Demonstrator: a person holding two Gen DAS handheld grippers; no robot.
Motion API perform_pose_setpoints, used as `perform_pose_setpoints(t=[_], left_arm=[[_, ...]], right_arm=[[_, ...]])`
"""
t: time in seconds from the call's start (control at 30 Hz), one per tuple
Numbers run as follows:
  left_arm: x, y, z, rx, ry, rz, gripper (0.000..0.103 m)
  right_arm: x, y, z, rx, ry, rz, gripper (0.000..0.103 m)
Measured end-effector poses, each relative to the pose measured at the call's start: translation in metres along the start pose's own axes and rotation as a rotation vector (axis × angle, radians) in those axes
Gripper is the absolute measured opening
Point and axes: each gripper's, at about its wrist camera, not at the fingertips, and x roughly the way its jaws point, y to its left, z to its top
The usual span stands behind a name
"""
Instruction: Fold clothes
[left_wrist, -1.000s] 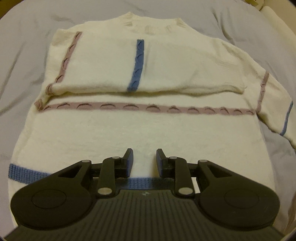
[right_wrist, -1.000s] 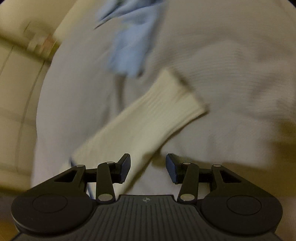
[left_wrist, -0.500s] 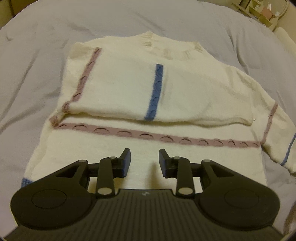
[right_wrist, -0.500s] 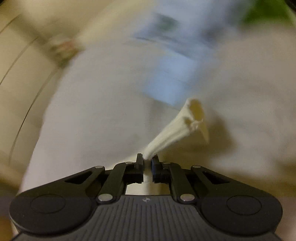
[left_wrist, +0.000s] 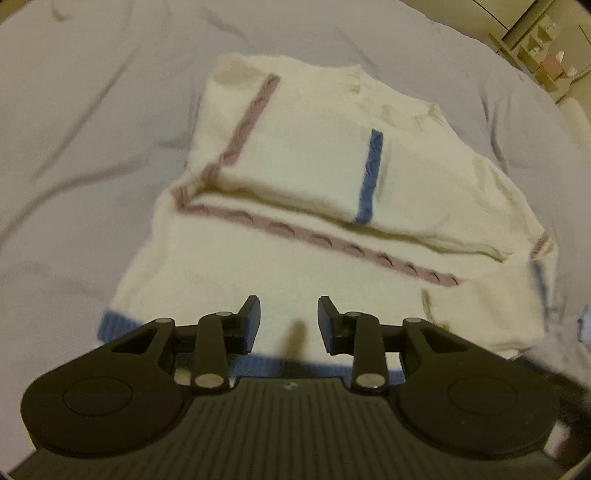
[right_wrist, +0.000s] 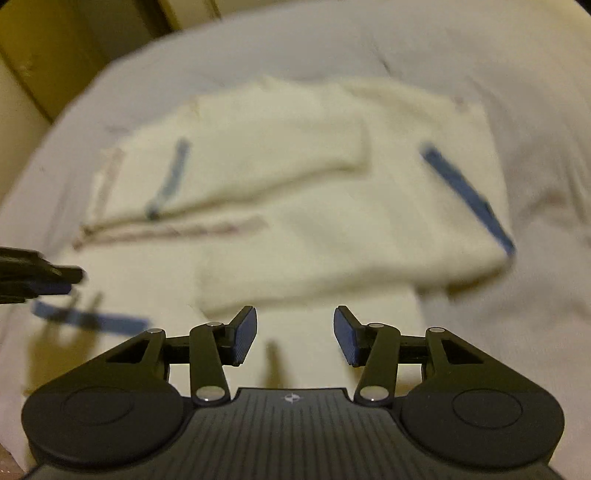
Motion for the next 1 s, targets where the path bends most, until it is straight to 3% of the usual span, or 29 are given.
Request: perform_pose_setpoints(t=[0.2, 0.3, 0.53, 0.57, 0.63, 0.73, 0.87, 0.93, 1.0], left_arm=[[0.023, -0.030, -0.017, -0.065, 0.090, -0.189, 0.034], [0.045, -0.057, -0.021, -0.094, 0.129, -0.309, 0.046], [0.100, -0.089, -0.026, -0.206, 0.178, -0.373, 0.045], [0.107, -0.092, -0.025, -0.223, 0.182, -0.382, 0.042], [0.112, -0.103, -0.019, -0.211, 0.183, -0.401, 0.007], [0.093, -0.130, 0.000, -0.102, 0.126, -0.473, 0.005], [0.024, -0.134, 0.044, 0.043, -0.082, -0.589, 0.005], [-0.009, -0.113, 0.067, 0.098, -0.217, -0.522, 0.005], [-0.023, -0.083, 0.085, 0.127, -0.294, -0.402, 0.005]], right_arm=[[-0.007, -0.059, -0.018, 0.140, 0.046, -0.139, 0.054], [0.004, -0.071, -0.018, 0.228, 0.042, -0.125, 0.061], [-0.006, -0.112, -0.013, 0.372, -0.007, -0.140, 0.063], [-0.006, -0.118, -0.012, 0.393, -0.013, -0.142, 0.063], [-0.013, -0.131, -0.013, 0.431, -0.018, -0.142, 0.063], [-0.012, -0.136, -0.011, 0.458, -0.019, -0.140, 0.063], [-0.005, -0.132, -0.005, 0.446, -0.013, -0.125, 0.063], [0.001, -0.128, -0.002, 0.440, -0.013, -0.117, 0.063], [0.007, -0.124, 0.001, 0.429, -0.014, -0.112, 0.063]])
